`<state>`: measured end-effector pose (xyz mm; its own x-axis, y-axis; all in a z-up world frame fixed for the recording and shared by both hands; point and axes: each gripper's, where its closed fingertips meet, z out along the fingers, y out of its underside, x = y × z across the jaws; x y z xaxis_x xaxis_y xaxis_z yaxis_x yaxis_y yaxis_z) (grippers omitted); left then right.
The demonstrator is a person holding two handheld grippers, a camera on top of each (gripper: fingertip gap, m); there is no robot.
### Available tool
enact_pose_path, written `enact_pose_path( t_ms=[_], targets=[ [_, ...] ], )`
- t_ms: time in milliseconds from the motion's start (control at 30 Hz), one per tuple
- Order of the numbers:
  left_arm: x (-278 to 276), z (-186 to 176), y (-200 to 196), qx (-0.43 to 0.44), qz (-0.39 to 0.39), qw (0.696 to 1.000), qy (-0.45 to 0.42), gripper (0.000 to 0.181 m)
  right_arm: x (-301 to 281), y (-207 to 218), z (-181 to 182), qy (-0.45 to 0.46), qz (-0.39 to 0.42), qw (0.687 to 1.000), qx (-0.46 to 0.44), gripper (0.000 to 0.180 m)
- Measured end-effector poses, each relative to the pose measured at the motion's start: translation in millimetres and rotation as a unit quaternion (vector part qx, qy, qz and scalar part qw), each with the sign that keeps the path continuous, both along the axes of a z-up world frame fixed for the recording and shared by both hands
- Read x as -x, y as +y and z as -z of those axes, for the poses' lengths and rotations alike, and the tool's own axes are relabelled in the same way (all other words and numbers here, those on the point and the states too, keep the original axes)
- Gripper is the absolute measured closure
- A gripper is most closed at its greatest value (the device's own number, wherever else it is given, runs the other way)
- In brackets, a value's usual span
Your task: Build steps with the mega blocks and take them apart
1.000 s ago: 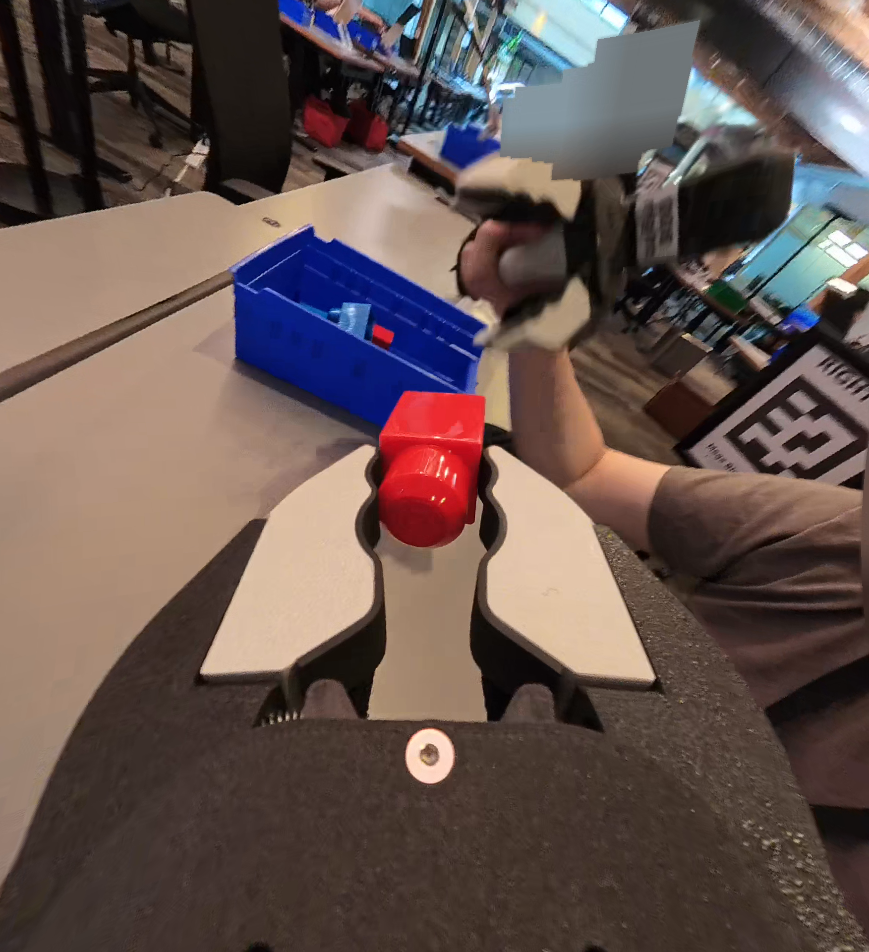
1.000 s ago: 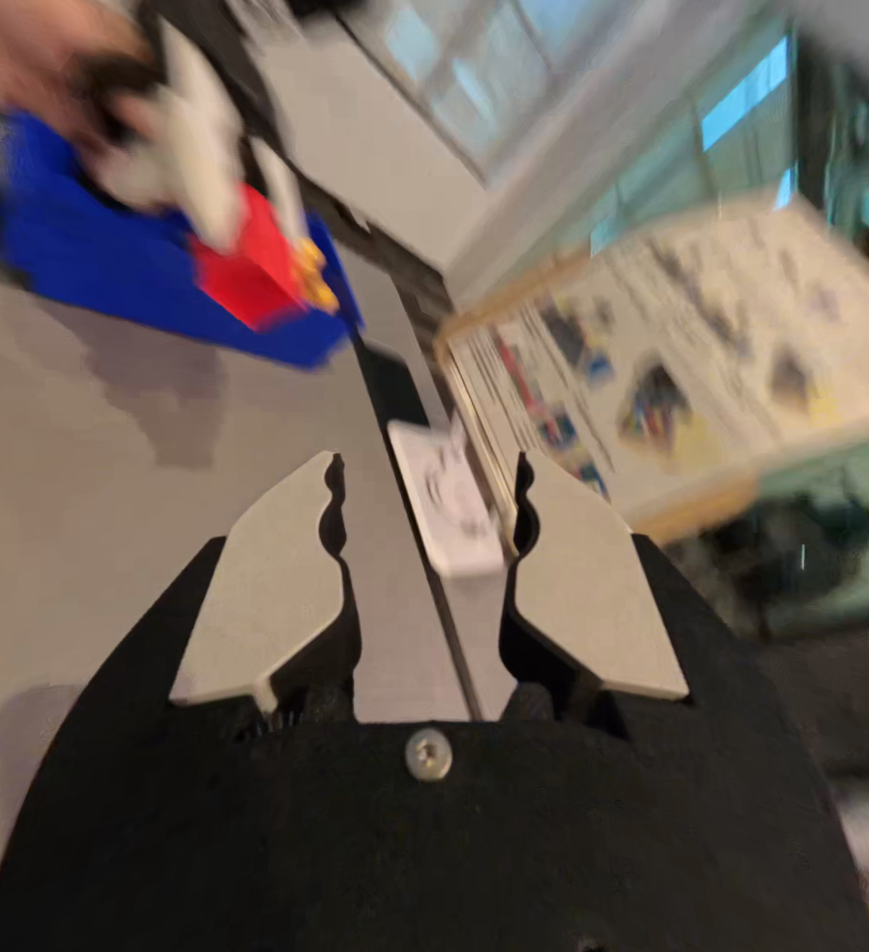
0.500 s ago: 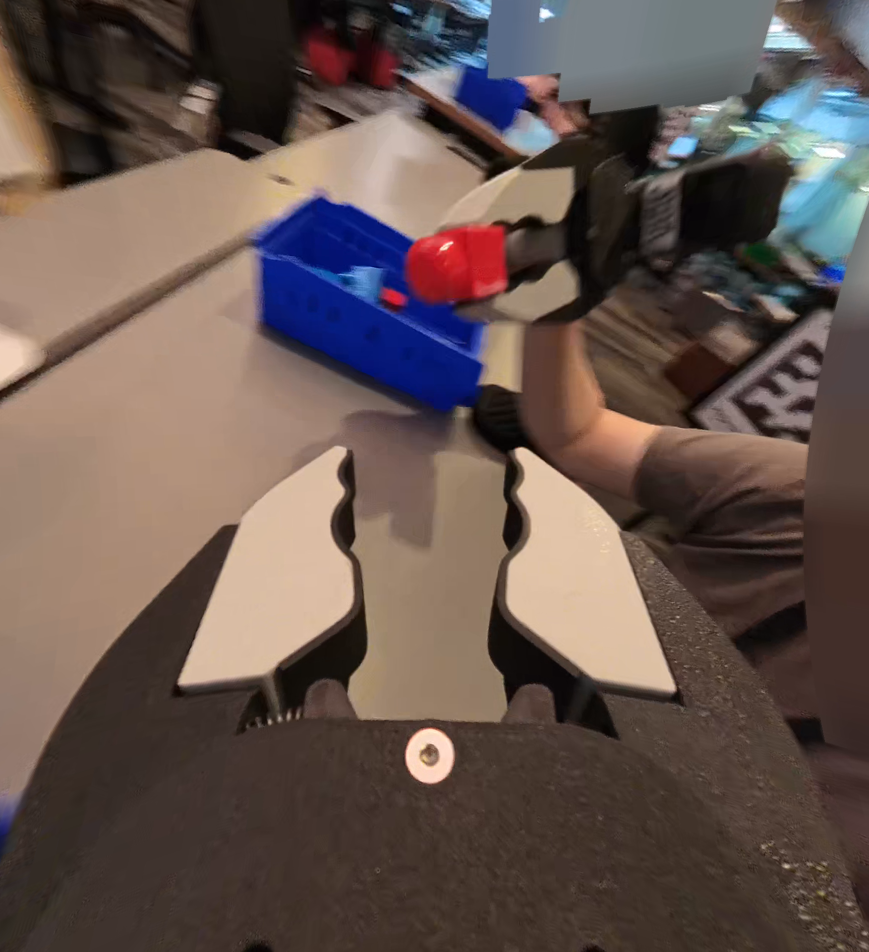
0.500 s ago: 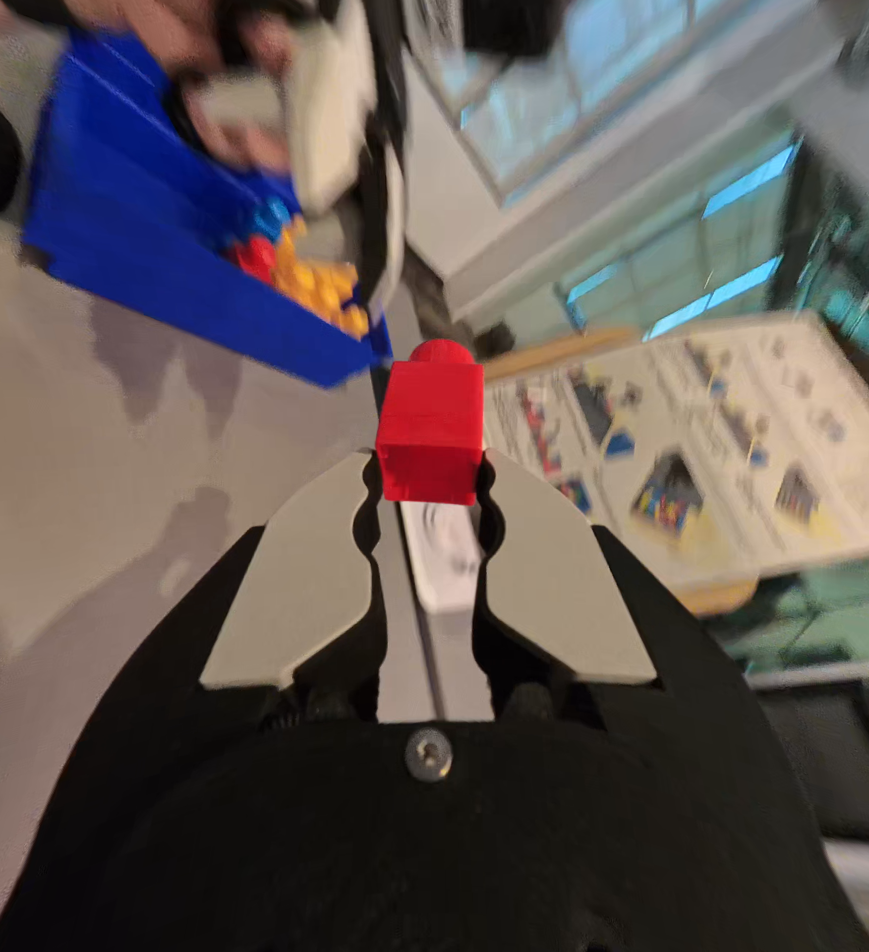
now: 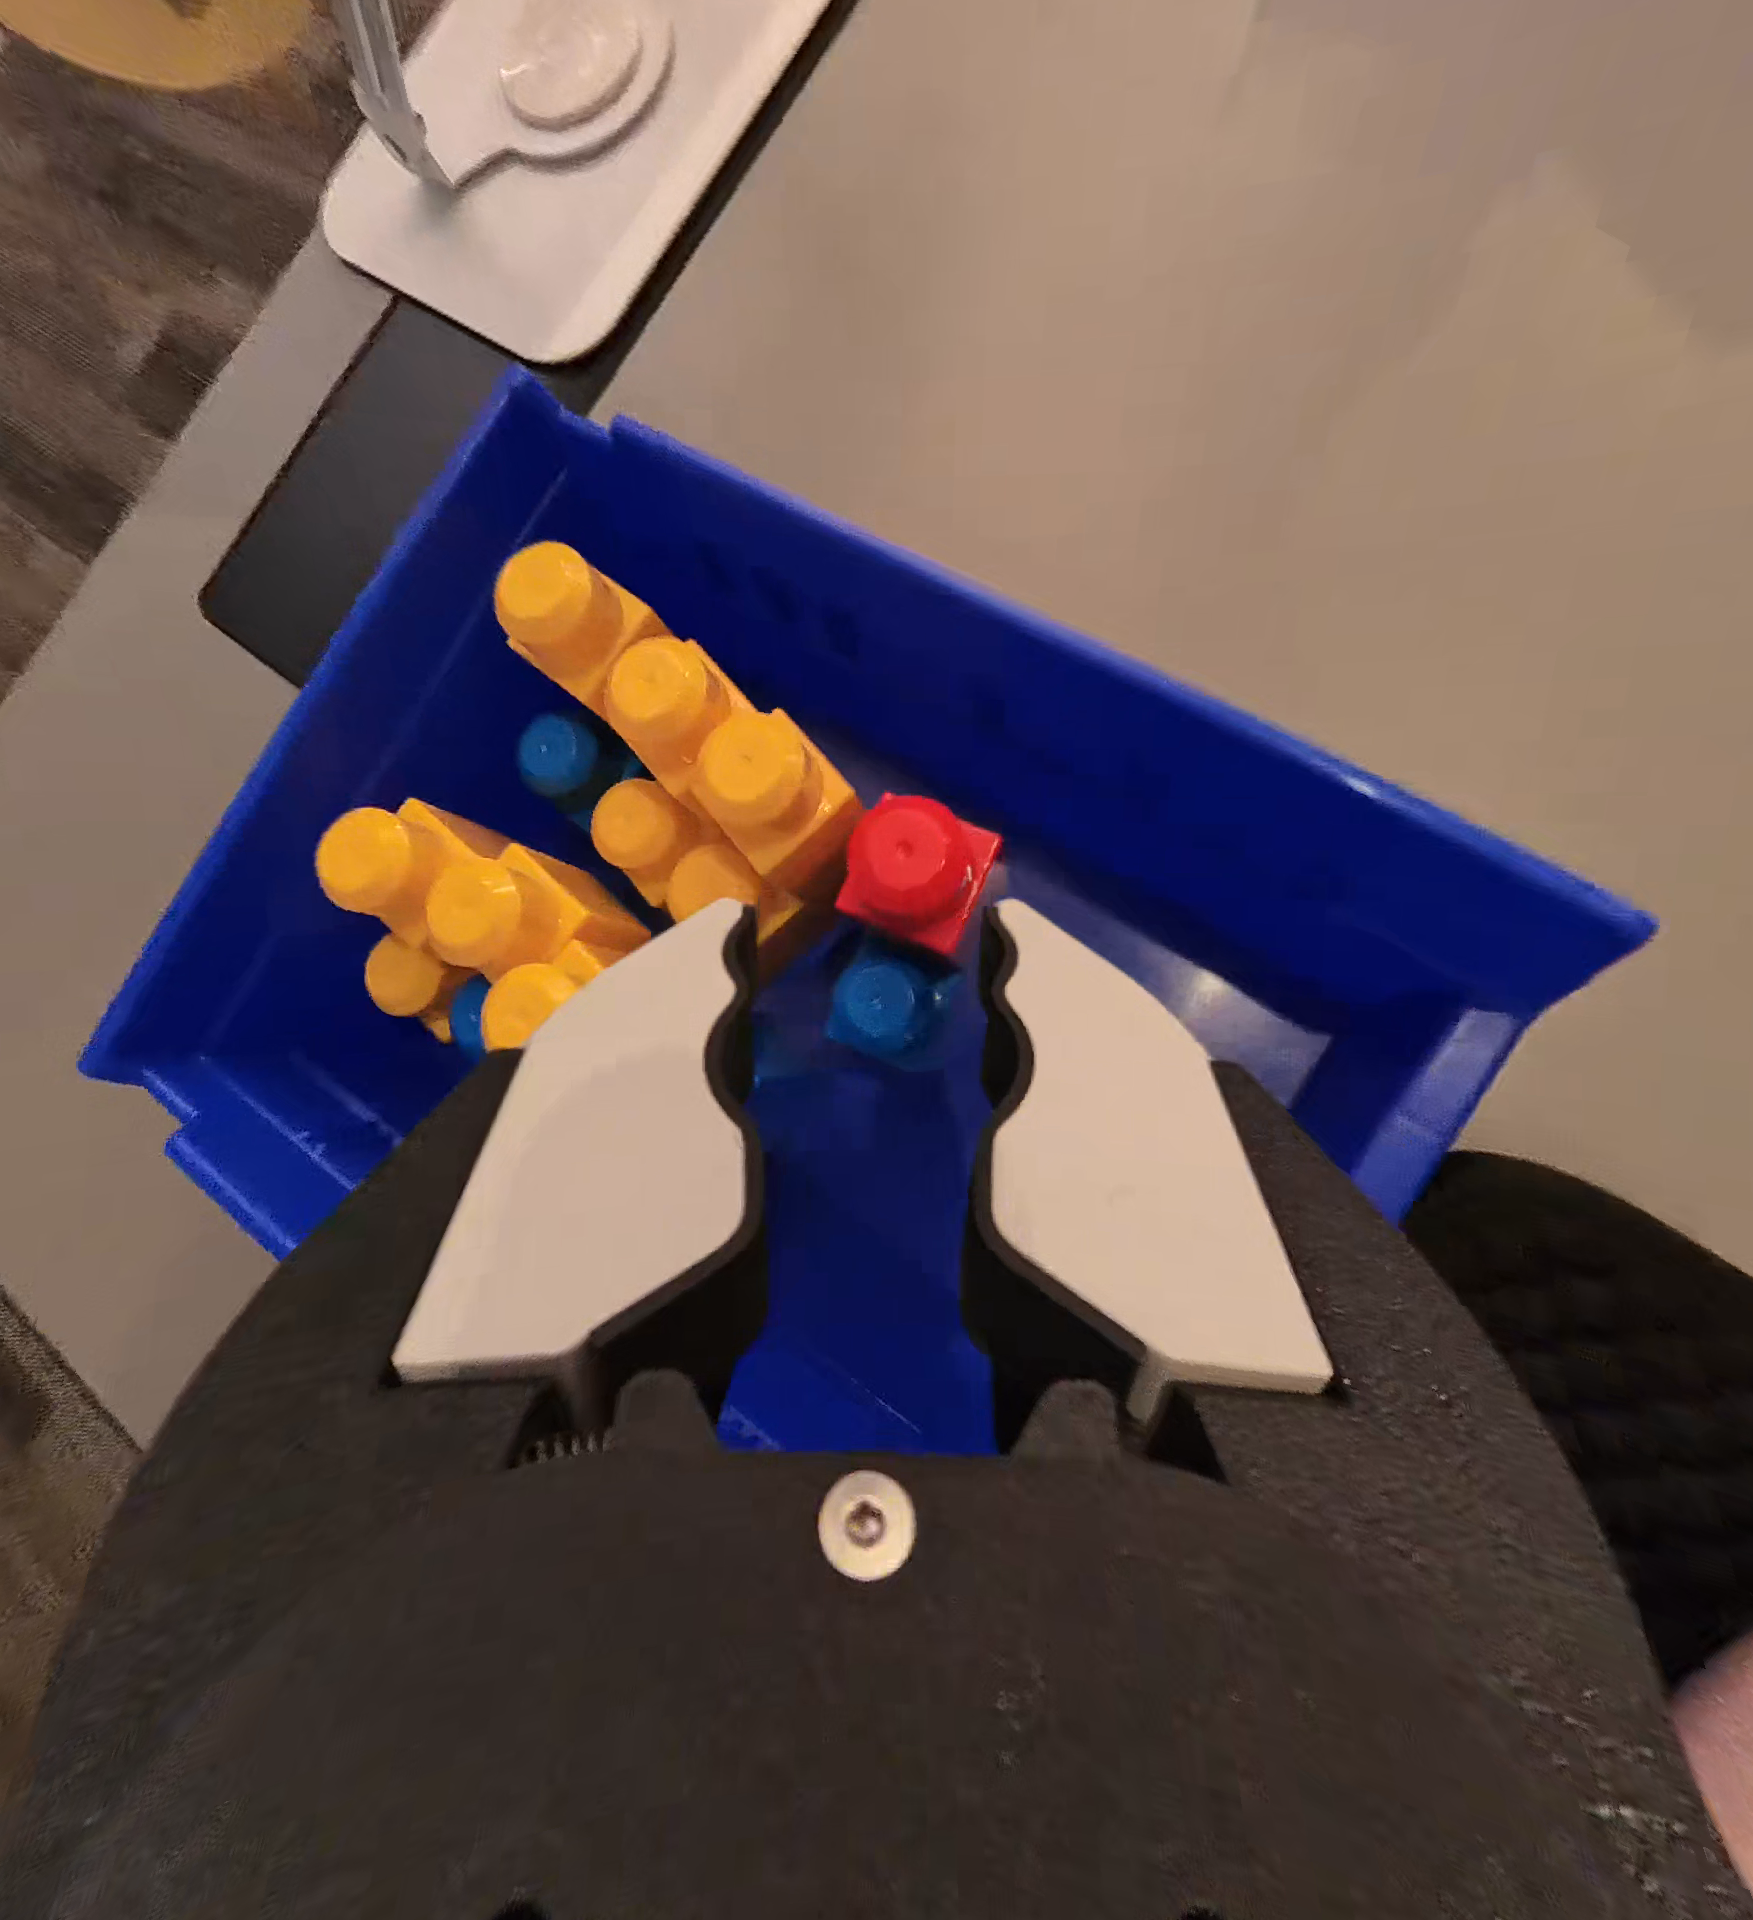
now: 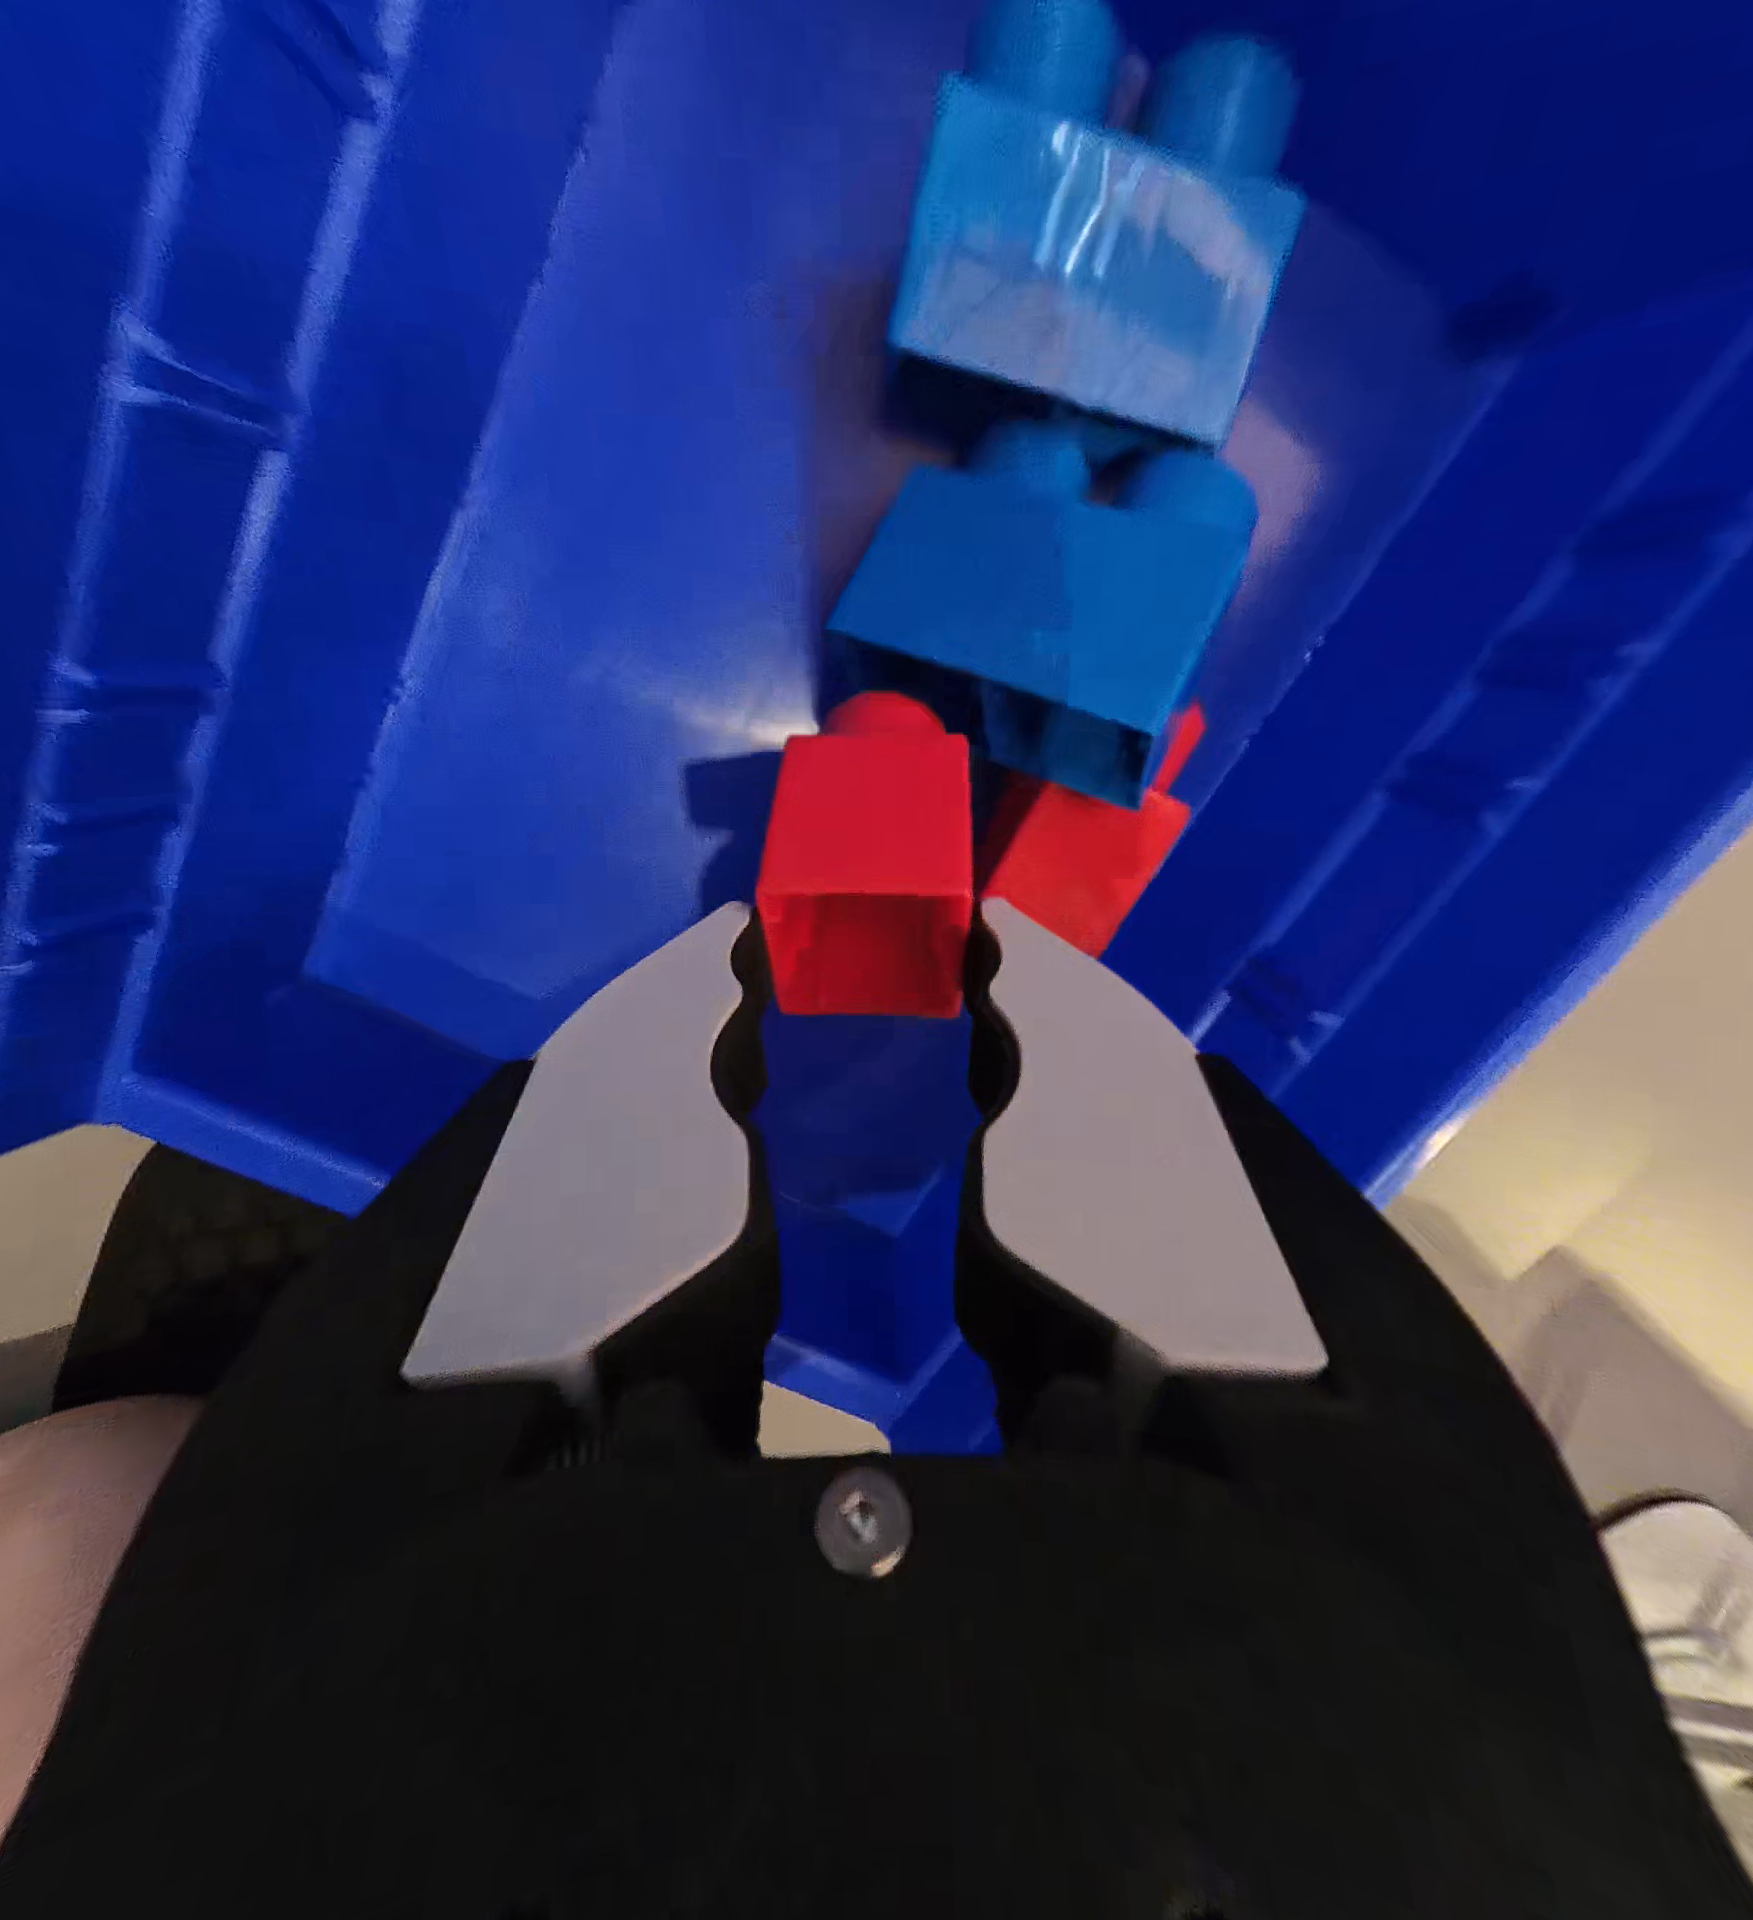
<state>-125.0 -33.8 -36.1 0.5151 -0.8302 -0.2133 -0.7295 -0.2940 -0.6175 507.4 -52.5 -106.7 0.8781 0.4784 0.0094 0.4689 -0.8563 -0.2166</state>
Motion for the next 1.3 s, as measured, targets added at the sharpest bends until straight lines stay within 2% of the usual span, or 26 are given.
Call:
enact_pose_path(
  t_ms=[200,367,567,700,800,900,1000,1133,1233,1300],
  targets=[
    [-12,24,0,0.042,0.026,0.998,0.030,0.139,-22,10,-9,-0.003,0.052,0.997,-0.051,0.131],
    [-12,47,6,0.067,0.030,0.995,0.067,0.135,-15,21,-30,-0.003,0.041,0.993,-0.108,0.129],
    [-16,71,5,0.109,0.044,0.990,0.076,0.139,-8,23,-29,-0.013,0.024,0.994,-0.106,0.129],
    [-28,73,-2,0.133,0.065,0.987,0.061,0.141,-9,24,-27,-0.018,0.024,0.994,-0.102,0.129],
    [-33,83,-2,0.141,0.073,0.984,0.081,0.143,-9,24,-27,-0.022,0.023,0.994,-0.101,0.129],
    [-35,77,-1,0.151,0.064,0.983,0.083,0.143,-6,26,-31,-0.021,0.018,0.994,-0.109,0.129],
    [-30,44,0,0.106,0.043,0.992,0.055,0.143,0,29,-39,-0.020,0.010,0.992,-0.127,0.130],
    [-29,-46,2,-0.034,0.006,0.997,-0.068,0.143,13,38,-63,-0.032,0.001,0.983,-0.179,0.130],
    [-52,-116,-16,-0.086,0.034,0.969,-0.228,0.144,30,49,-98,-0.067,-0.004,0.965,-0.255,0.130],
    [-73,-146,-28,-0.084,0.060,0.944,-0.313,0.144,48,58,-136,-0.096,-0.005,0.935,-0.341,0.130]
  ],
)
